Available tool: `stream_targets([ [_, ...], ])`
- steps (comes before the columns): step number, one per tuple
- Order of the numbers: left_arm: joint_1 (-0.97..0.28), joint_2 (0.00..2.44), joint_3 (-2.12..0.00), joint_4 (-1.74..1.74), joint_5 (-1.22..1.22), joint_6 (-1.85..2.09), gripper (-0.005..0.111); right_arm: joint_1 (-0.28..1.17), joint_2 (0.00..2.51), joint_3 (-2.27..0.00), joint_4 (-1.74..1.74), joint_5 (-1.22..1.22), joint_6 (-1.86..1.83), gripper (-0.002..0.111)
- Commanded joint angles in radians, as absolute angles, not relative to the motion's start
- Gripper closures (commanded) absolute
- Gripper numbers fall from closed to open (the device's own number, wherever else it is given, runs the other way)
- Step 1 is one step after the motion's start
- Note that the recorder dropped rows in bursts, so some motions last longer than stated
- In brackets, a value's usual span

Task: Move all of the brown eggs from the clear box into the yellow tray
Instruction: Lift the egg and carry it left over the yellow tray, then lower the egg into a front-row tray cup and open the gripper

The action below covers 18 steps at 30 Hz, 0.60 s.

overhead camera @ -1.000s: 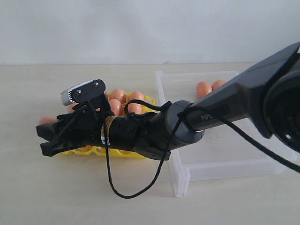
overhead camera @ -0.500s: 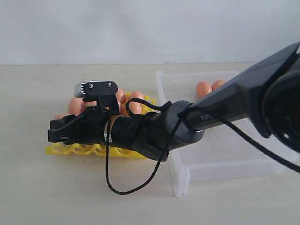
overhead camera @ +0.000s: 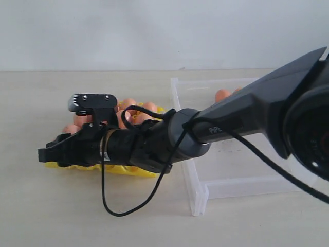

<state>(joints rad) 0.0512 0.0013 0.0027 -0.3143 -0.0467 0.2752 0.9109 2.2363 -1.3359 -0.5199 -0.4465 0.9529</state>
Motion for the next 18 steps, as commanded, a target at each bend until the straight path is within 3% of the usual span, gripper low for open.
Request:
stream_targets([
  [1,0.047,0.000,0.000,-0.319,-0.052,0.279,0.103,0.940,2.236,-1.420,-0.547,-0.297,0.932,0.108],
  [18,0.047,0.000,0.000,-0.319,-0.052,0.279,0.103,0.939,2.295,-1.489,-0.545,-0.241,0.955,0.108],
])
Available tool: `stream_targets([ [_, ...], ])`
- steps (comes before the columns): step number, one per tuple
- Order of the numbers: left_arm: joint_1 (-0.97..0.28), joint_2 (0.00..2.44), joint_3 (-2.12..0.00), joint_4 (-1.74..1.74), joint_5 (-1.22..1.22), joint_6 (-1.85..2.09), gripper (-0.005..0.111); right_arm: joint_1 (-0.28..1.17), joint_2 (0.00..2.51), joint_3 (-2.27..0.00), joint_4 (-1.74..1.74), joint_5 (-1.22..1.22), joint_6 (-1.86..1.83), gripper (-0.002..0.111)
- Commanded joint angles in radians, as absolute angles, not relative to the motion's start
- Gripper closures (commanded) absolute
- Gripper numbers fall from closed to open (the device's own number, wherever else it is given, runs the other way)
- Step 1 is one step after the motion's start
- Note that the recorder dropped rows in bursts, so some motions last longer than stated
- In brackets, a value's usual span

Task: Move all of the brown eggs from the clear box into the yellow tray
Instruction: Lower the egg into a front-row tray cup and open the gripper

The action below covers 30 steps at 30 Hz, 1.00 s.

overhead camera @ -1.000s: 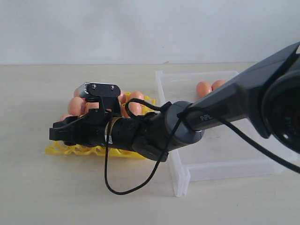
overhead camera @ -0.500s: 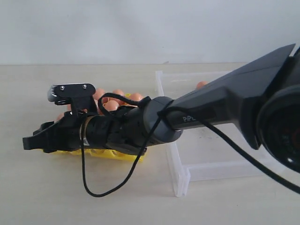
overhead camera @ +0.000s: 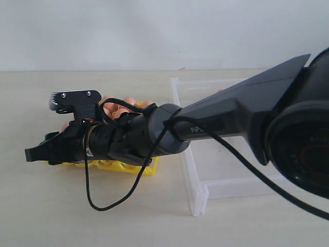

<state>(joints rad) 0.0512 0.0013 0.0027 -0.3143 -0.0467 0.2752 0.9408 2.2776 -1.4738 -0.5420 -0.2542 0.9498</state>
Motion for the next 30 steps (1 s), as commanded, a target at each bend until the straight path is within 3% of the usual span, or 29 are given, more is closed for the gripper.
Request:
stream_targets([
  [1,0.047,0.000,0.000,-0.319,-0.052,0.279,0.103,0.939,2.295,-1.489,-0.545,-0.241,0.955,0.108],
  [17,0.047,0.000,0.000,-0.319,-0.052,0.279,0.103,0.937,2.295,-1.596,-0.545,-0.123,0.760,0.108],
  [30,0.047,0.000,0.000,-0.319,-0.052,0.279,0.103,0.937,2.361,-1.596,-0.539,-0.191,0.787,0.108],
])
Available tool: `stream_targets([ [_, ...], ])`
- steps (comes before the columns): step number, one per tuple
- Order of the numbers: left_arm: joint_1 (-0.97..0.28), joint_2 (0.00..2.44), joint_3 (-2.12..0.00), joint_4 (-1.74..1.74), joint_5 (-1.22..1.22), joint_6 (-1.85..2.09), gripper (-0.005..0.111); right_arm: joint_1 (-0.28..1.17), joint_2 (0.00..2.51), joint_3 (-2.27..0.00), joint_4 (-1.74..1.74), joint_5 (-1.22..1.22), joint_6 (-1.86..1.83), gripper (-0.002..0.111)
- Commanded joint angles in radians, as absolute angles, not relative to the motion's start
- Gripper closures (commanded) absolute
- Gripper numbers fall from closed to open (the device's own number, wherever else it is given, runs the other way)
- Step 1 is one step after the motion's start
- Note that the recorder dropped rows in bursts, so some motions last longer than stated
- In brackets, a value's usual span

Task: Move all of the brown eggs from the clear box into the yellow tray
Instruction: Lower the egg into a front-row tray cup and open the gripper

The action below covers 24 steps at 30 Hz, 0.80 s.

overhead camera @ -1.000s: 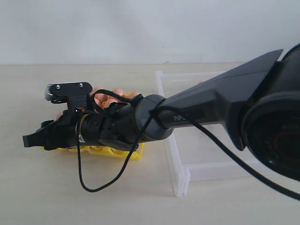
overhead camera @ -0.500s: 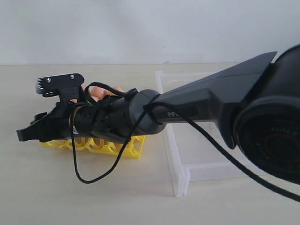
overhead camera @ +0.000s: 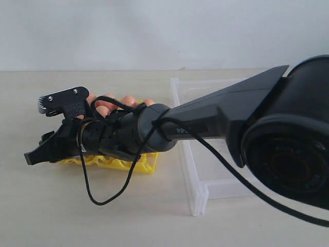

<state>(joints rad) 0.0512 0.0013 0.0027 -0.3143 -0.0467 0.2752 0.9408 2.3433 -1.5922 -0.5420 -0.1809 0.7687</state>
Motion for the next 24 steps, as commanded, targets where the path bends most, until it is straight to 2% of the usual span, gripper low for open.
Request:
stream_targets([
  [1,0.047,0.000,0.000,-0.319,-0.052,0.279,0.103,0.937,2.364,-1.596,-0.539,-0.193,0.787,0.108],
  [3,0.047,0.000,0.000,-0.319,-0.052,0.279,0.103,0.937,2.365,-1.596,-0.536,-0.197,0.787,0.107],
  [5,0.047,0.000,0.000,-0.319,-0.052,0.279,0.103,0.937,2.365,-1.596,-0.536,-0.204,0.789,0.100],
  [10,0.047,0.000,0.000,-0.319,-0.052,0.279,0.103,0.937,2.365,-1.596,-0.527,-0.202,0.781,0.072],
  [15,0.047,0.000,0.000,-0.319,-0.052,0.279,0.103,0.937,2.365,-1.596,-0.527,-0.173,0.749,0.070],
  [21,0.047,0.000,0.000,-0.319,-0.052,0.279,0.103,0.937,2.361,-1.596,-0.527,-0.152,0.749,0.049],
  [24,0.047,0.000,0.000,-0.319,-0.052,0.279,0.103,0.937,2.359,-1.596,-0.527,-0.118,0.749,0.047],
])
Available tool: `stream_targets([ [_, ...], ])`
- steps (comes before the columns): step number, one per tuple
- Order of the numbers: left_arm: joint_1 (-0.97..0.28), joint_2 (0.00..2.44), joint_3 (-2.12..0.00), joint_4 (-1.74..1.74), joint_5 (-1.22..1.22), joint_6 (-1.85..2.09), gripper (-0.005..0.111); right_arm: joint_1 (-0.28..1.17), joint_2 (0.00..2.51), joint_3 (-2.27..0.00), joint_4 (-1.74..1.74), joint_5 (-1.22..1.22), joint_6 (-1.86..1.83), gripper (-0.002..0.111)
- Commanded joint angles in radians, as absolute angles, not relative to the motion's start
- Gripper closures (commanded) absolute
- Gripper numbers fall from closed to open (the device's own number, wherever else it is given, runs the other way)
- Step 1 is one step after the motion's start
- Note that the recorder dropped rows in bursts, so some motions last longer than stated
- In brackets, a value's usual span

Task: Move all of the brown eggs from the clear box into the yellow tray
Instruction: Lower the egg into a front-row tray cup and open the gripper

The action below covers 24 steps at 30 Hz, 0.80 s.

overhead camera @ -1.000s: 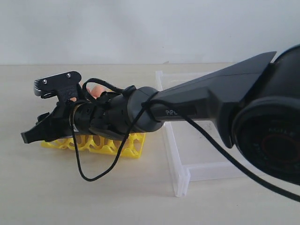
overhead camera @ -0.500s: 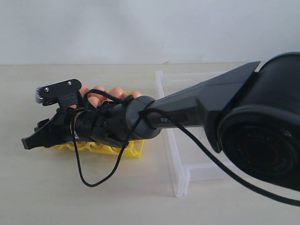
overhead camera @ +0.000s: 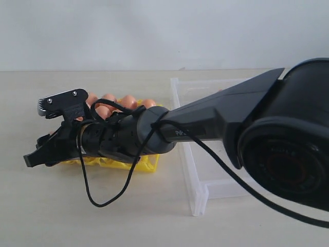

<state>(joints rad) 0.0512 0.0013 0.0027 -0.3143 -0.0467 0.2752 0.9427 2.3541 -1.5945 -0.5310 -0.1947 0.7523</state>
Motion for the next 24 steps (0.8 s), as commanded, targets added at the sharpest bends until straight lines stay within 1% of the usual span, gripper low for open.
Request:
stream_targets([
  [1,0.047,0.000,0.000,-0.319,-0.052,0.279,0.103,0.937,2.359,-1.596,-0.527,-0.108,0.751,0.047],
  [20,0.047,0.000,0.000,-0.319,-0.052,0.279,0.103,0.937,2.334,-1.598,-0.527,-0.087,0.749,0.047],
  [24,0.047,0.000,0.000,-0.319,-0.052,0.279,0.103,0.937,2.334,-1.629,-0.527,-0.085,0.749,0.047],
])
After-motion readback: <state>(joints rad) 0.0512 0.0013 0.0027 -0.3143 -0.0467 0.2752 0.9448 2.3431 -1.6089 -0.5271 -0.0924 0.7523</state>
